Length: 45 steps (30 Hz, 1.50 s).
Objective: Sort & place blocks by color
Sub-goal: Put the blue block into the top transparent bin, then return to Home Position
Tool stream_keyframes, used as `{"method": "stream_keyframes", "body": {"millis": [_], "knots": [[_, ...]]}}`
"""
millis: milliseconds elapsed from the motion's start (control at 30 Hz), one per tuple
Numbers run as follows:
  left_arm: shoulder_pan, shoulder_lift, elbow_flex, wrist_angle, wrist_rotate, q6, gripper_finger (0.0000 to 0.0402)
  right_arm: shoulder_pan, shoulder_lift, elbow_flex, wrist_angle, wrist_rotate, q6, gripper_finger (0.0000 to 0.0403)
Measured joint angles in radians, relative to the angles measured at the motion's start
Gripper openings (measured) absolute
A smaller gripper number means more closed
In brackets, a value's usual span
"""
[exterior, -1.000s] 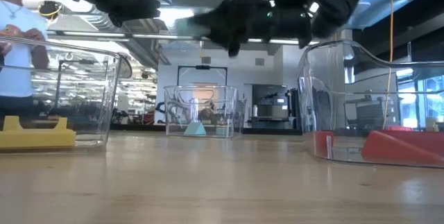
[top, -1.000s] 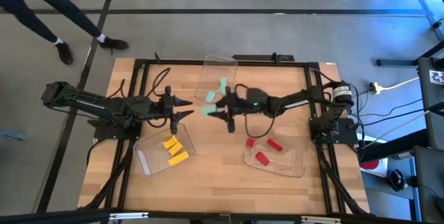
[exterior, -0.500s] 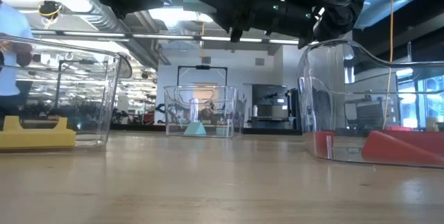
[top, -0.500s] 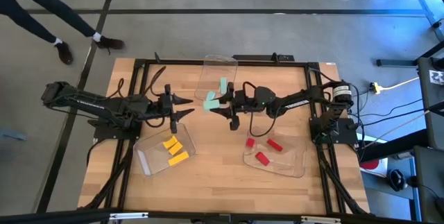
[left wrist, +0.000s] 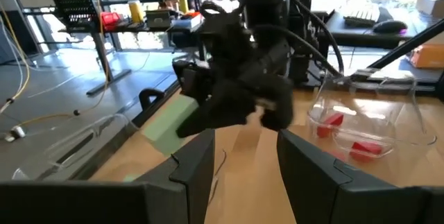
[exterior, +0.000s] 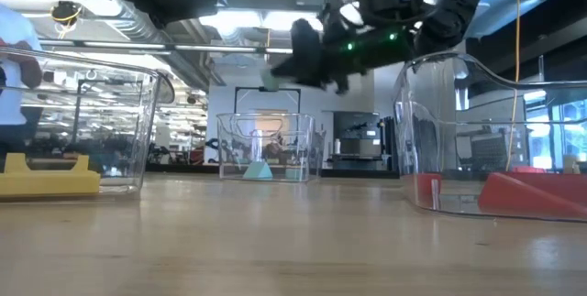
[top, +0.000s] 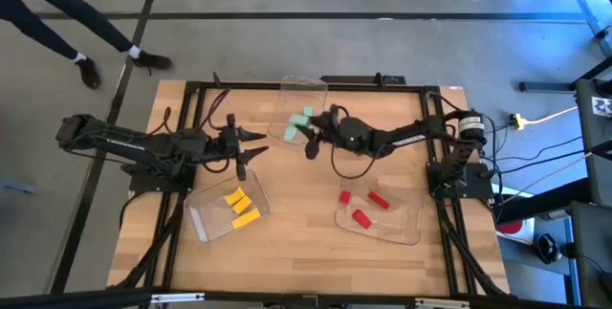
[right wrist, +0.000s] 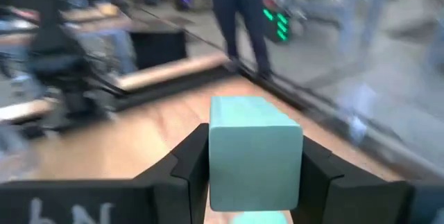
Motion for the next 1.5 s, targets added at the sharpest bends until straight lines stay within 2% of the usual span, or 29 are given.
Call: {"method": "stream_keyframes", "body": {"millis": [167,300,900,1133,1500], "knots": [[0.012,0.004,0.0,0.001,0.0,-0.001,0.0149,-0.047,0.0,0.013,-0.176,0.023,0.139,0.0135],[0.012,0.004,0.0,0.0,-0.001,-0.001,0.0149,-0.065,0.0,0.044,-0.317,0.004,0.175,0.0135],[0.012,0.004,0.0,-0.002,-0.001,-0.001,0.0149,-0.064,0.0,0.071,-0.356,-0.088,0.177,0.0135],[0.012,0.004,0.0,-0.003,-0.001,-0.001,0.0149,-0.064,0.0,0.071,-0.356,-0.087,0.213,0.0185],[0.012,0.004,0.0,-0.003,-0.001,-0.001,0.0149,-0.064,0.0,0.071,-0.356,-0.087,0.208,0.0195]]}}
